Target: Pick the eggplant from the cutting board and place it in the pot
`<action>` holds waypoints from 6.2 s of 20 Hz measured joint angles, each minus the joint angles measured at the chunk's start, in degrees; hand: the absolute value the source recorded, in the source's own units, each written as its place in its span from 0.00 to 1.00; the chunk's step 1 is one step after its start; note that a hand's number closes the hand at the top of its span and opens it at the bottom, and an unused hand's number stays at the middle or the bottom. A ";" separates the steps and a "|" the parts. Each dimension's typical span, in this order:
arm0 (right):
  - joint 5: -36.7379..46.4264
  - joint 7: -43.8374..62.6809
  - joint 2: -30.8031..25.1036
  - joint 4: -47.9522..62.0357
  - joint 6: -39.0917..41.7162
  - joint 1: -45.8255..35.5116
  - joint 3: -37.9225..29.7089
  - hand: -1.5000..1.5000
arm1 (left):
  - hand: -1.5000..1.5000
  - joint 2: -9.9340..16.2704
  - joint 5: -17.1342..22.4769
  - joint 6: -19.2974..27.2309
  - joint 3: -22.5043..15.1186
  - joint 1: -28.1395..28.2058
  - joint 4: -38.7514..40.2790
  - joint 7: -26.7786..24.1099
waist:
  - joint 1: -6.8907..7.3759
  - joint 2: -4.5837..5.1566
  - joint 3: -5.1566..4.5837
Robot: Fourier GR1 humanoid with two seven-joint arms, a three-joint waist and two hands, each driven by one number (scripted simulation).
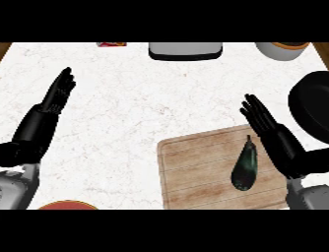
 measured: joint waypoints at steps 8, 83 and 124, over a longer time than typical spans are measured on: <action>-7.62 -4.00 -14.92 8.21 15.15 -2.60 -14.27 0.00 | 0.50 -3.47 4.55 3.55 6.39 -1.64 1.28 2.14 | 0.48 0.34 -0.71; 57.53 -12.37 2.20 15.70 18.33 -4.45 -3.78 1.00 | 0.50 -13.86 -0.51 -0.77 16.42 -5.55 3.75 7.31 | 0.79 -0.37 -1.18; 114.45 69.73 7.77 38.07 -15.19 -56.92 -17.82 1.00 | 0.50 -14.61 -0.56 -3.07 15.58 -6.93 4.64 6.77 | 4.21 0.82 -0.81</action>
